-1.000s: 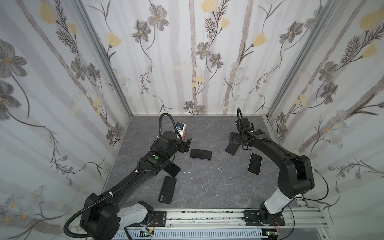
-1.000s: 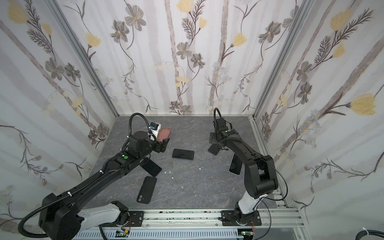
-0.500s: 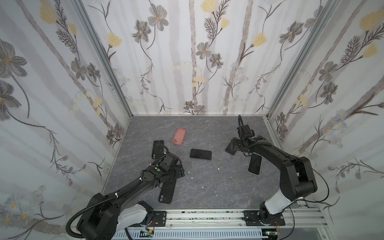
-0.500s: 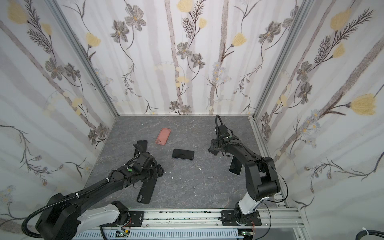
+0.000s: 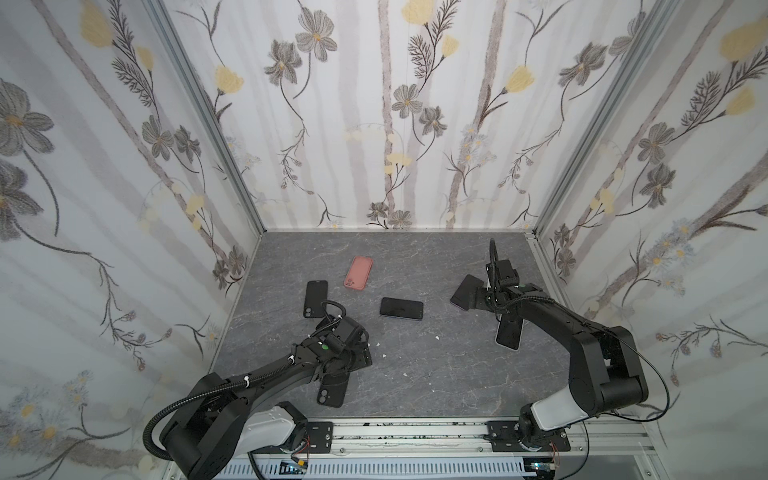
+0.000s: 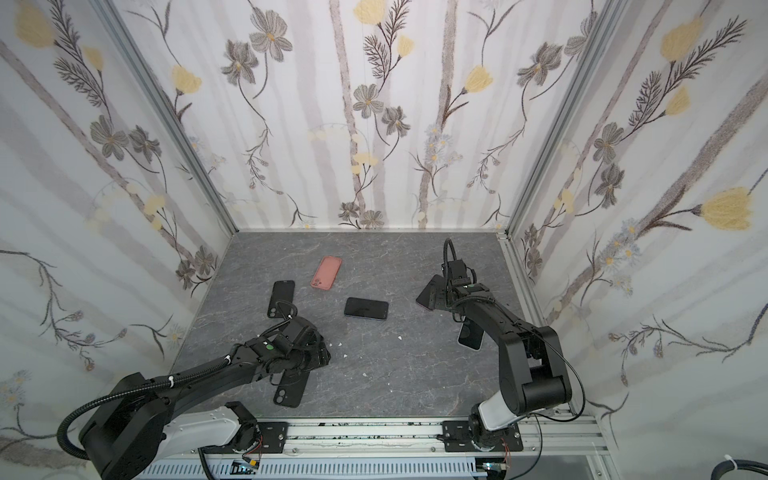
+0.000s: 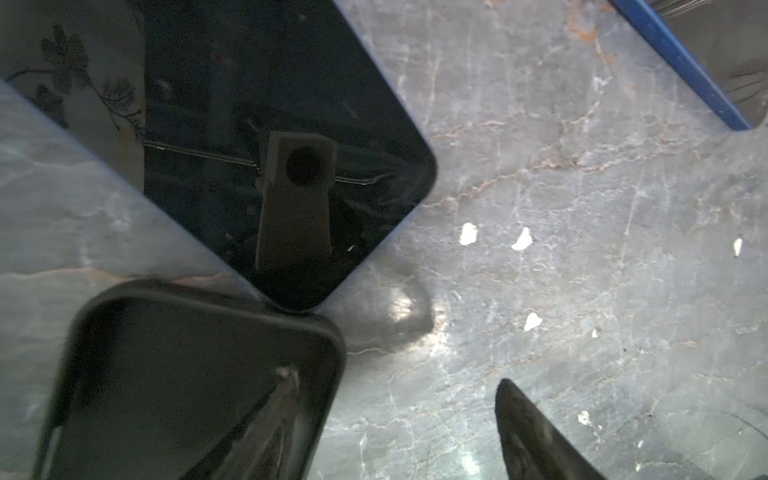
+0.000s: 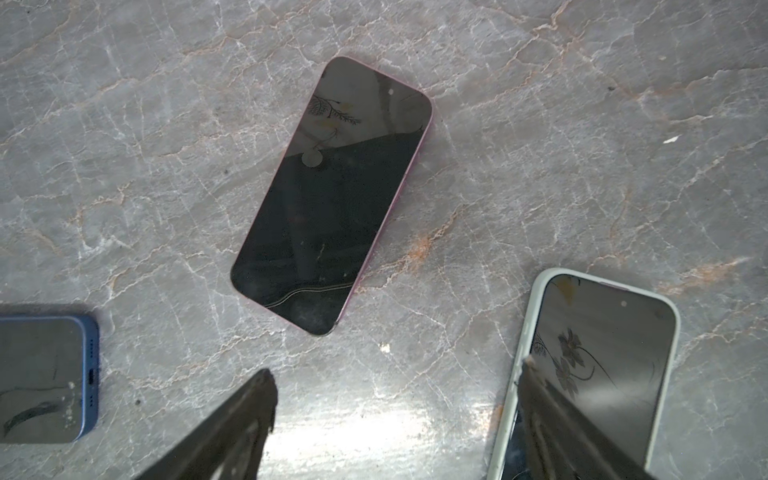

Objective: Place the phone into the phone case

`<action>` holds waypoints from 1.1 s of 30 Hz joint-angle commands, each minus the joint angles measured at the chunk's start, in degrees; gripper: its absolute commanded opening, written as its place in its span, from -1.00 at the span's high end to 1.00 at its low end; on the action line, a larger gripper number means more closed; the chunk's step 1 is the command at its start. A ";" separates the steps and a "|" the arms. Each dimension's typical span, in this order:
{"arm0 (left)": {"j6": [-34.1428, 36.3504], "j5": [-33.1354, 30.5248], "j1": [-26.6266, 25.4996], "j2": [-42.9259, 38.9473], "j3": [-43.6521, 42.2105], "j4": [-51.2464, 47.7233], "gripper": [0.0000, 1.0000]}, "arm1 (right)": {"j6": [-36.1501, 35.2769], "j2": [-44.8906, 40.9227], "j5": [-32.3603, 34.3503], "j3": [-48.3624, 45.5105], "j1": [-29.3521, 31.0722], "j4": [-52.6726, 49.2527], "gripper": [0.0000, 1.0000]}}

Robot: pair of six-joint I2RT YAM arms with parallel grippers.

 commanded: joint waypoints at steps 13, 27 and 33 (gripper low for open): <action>6.02 8.82 -9.55 8.86 2.59 15.85 -0.51 | -1.14 -2.65 -1.84 -0.86 -0.71 2.44 -0.77; 26.10 18.11 -16.50 34.61 26.05 14.70 -0.48 | -1.42 -8.08 -1.08 -2.87 -1.71 1.01 -0.77; 36.59 19.92 -19.40 41.67 36.60 6.38 -0.47 | -1.71 -10.90 -0.86 -4.11 -2.72 0.02 -0.77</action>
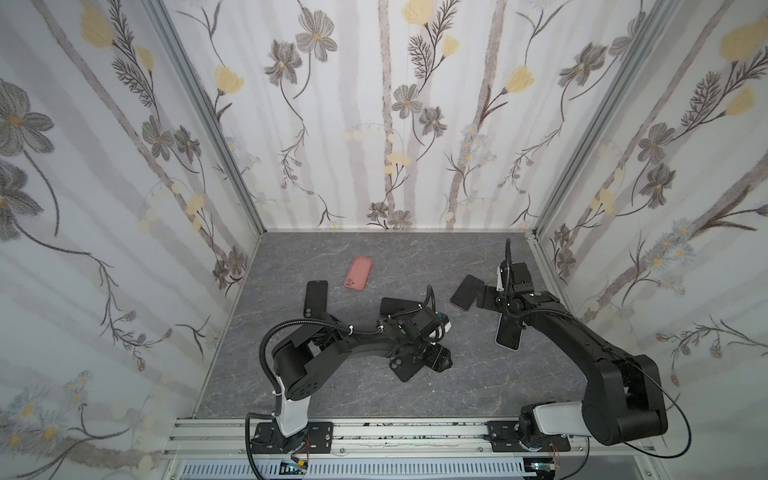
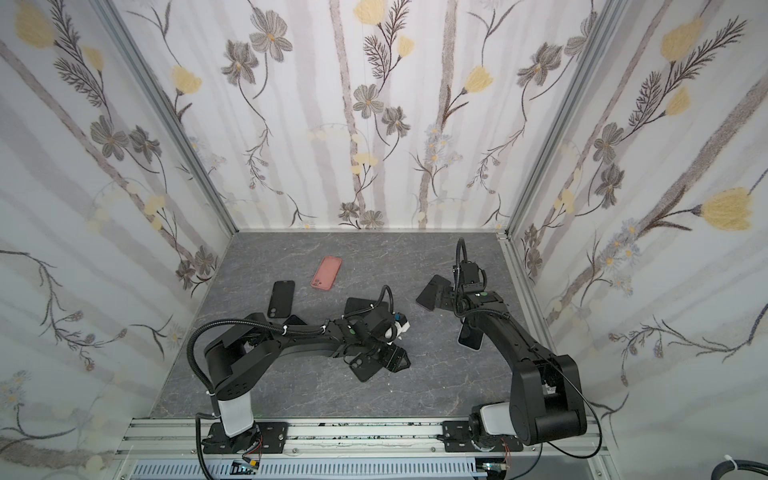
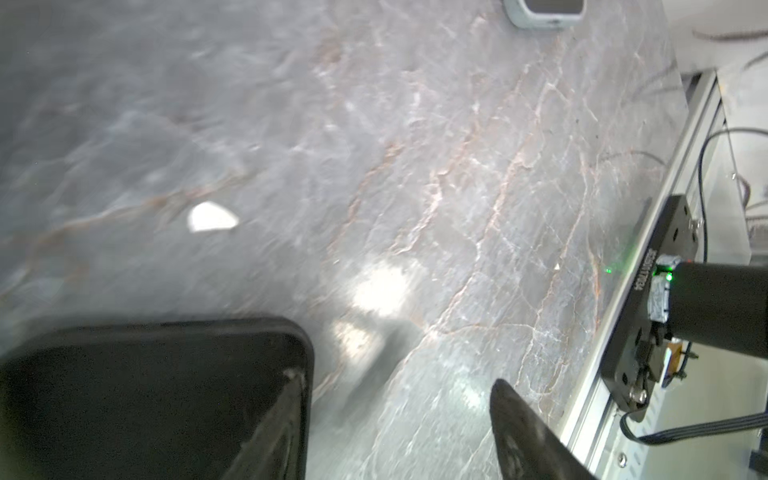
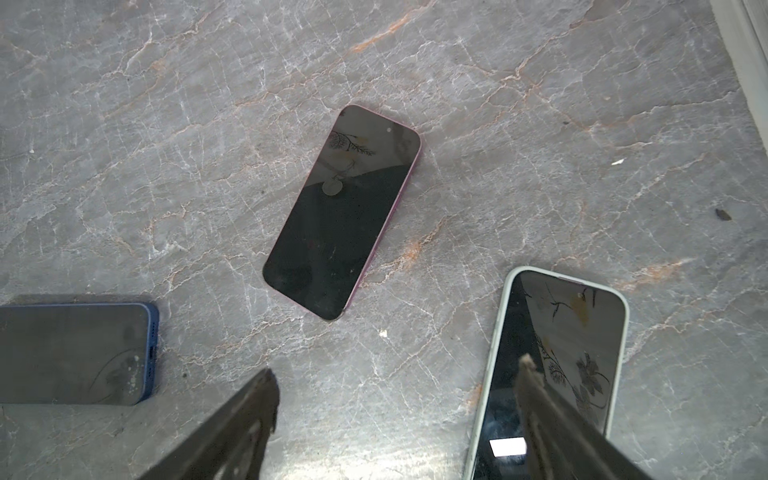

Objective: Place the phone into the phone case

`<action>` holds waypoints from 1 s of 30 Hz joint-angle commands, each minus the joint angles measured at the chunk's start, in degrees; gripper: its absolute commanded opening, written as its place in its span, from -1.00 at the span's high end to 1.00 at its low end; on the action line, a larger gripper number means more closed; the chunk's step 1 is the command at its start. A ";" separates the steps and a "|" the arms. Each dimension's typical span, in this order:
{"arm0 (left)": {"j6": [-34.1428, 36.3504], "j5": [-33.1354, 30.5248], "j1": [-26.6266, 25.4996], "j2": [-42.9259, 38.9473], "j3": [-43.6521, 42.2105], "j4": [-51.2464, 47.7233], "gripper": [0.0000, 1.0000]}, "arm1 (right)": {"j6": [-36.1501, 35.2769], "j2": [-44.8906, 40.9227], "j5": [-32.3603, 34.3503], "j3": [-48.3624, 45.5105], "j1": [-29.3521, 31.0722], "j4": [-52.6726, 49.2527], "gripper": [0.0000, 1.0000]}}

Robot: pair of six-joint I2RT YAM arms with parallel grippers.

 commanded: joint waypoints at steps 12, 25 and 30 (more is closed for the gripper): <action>-2.95 -14.80 -0.26 -14.05 -4.22 -12.66 -0.55 | 3.56 3.04 0.12 1.36 -0.06 -0.92 -0.76; -29.54 -25.09 3.01 -32.18 -19.46 -19.62 -0.25 | 13.14 17.12 4.63 9.71 5.15 -2.24 -0.86; -29.62 -23.41 3.26 -29.46 -19.52 -19.66 -0.03 | 14.80 19.89 4.19 11.60 5.75 -1.05 -0.86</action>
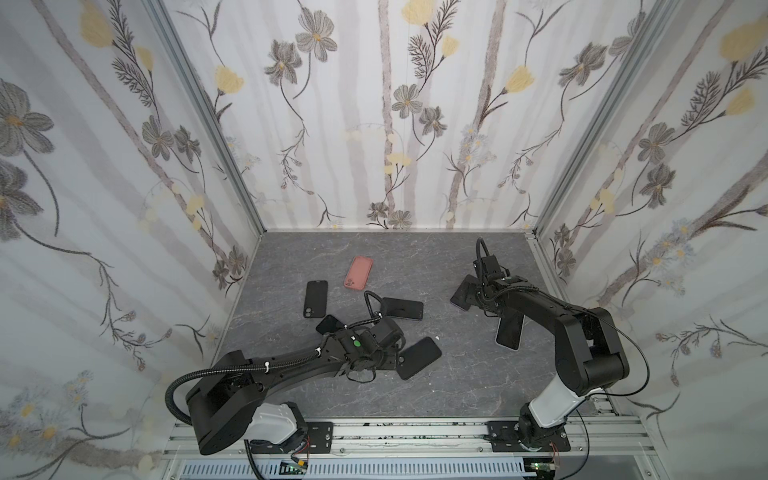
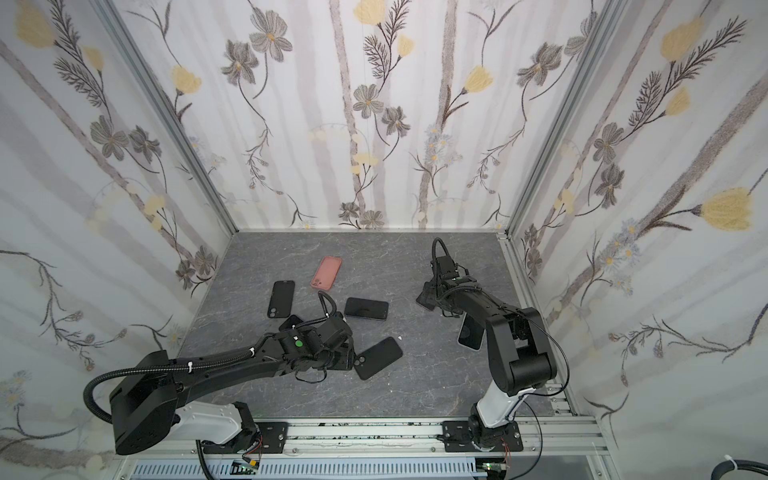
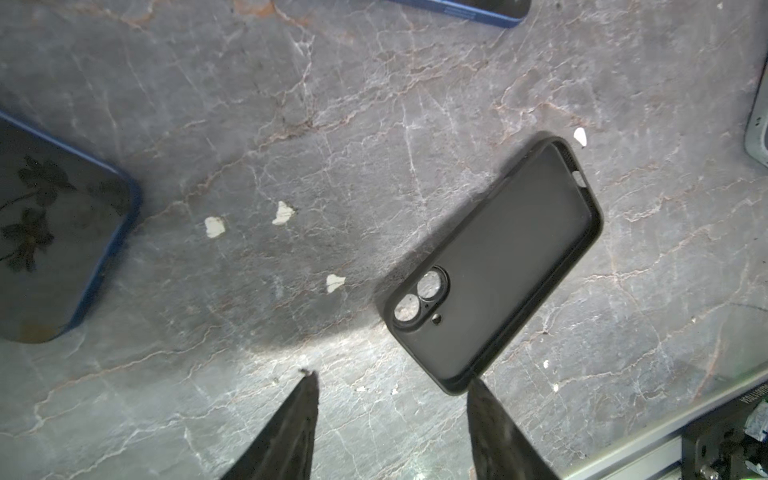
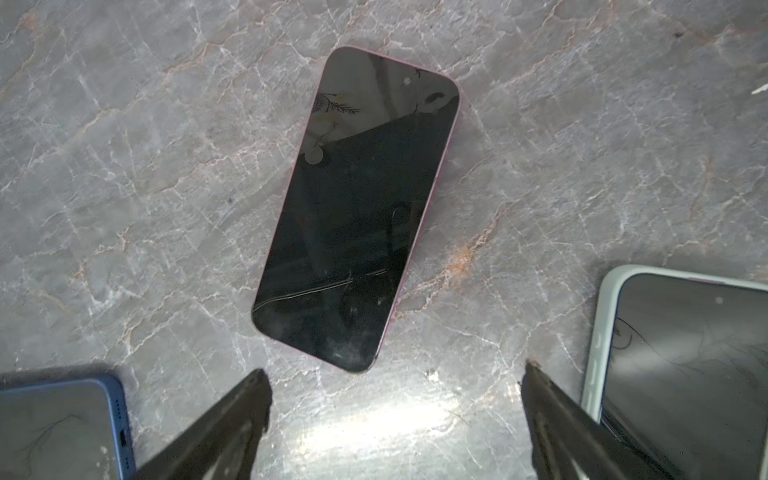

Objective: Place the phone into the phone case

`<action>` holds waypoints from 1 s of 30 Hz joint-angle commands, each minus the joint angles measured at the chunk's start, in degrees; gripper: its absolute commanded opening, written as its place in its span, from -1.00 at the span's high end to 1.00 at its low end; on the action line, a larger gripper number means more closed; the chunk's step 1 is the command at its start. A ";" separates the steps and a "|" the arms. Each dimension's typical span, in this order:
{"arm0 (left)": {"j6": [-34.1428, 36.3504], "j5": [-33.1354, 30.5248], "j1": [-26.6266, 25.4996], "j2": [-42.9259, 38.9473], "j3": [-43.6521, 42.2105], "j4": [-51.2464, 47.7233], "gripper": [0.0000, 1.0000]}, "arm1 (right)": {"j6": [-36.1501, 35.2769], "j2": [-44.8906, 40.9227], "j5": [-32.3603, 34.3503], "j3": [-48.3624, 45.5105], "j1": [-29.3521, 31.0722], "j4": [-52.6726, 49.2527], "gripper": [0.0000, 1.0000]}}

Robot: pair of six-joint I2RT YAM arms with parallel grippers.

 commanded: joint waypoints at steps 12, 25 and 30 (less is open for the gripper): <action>0.85 2.62 1.26 10.50 2.63 1.77 0.44 | 2.10 2.85 0.60 1.92 0.23 1.00 -0.86; 3.66 3.81 5.44 16.13 5.58 3.86 0.68 | 1.19 1.44 1.83 0.54 0.19 0.10 -0.85; 6.43 1.62 6.45 18.96 8.84 2.14 0.76 | 0.86 1.31 2.18 0.67 0.00 -0.07 -0.85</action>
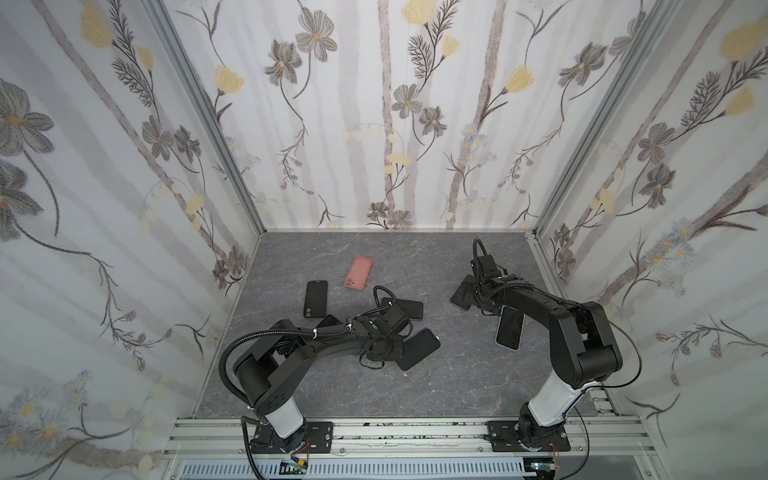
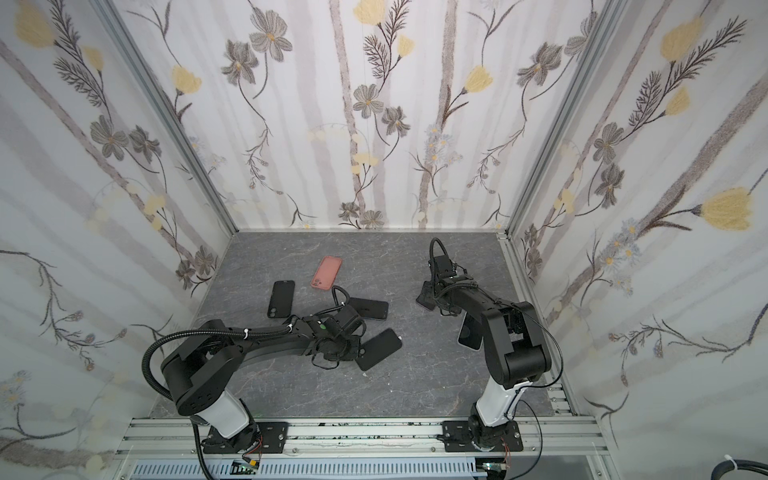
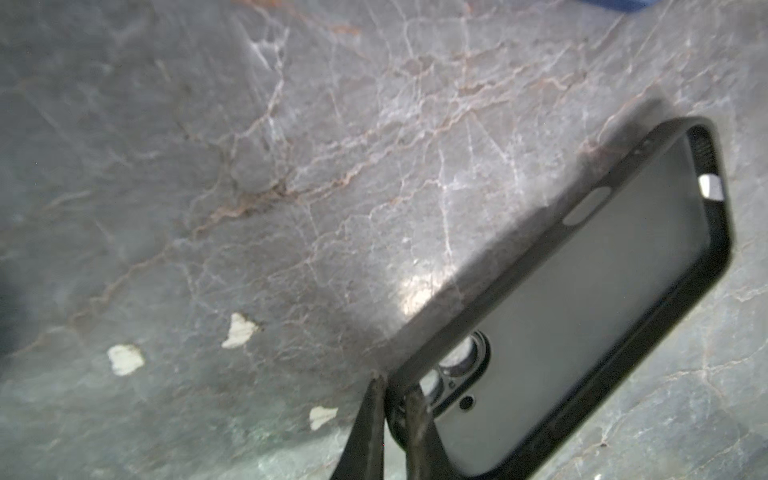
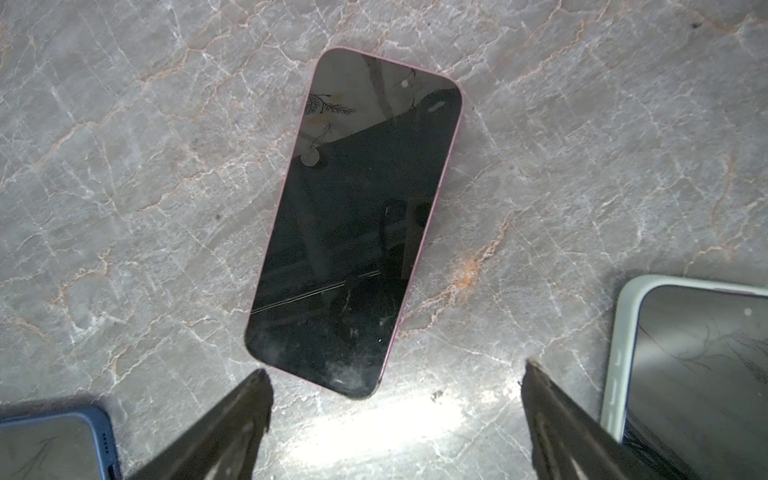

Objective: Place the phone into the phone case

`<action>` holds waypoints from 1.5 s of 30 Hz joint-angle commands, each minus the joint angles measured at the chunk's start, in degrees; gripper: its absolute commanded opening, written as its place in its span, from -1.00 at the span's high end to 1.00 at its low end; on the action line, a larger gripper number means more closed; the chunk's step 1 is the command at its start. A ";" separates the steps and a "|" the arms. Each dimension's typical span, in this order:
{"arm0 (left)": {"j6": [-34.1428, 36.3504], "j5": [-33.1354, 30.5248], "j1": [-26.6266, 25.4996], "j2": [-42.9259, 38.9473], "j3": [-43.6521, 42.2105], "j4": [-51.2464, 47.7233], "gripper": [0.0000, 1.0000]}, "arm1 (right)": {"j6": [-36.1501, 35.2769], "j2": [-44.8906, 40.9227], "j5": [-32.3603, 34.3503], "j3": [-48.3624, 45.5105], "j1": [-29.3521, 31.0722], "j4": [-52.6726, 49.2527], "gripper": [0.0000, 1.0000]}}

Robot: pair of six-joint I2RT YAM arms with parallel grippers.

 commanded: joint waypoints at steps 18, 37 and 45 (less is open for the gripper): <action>29.20 -9.55 0.65 10.92 13.23 -6.06 0.67 | -2.15 -1.39 -0.09 0.65 -1.56 -1.91 -0.85; 42.77 -0.27 0.65 7.48 8.84 -3.27 0.86 | -2.27 -0.64 -2.75 1.88 -1.20 -3.49 -0.84; 42.13 0.70 0.91 5.21 8.04 -2.76 0.62 | -0.71 1.22 -2.08 3.53 -0.60 -3.32 -0.85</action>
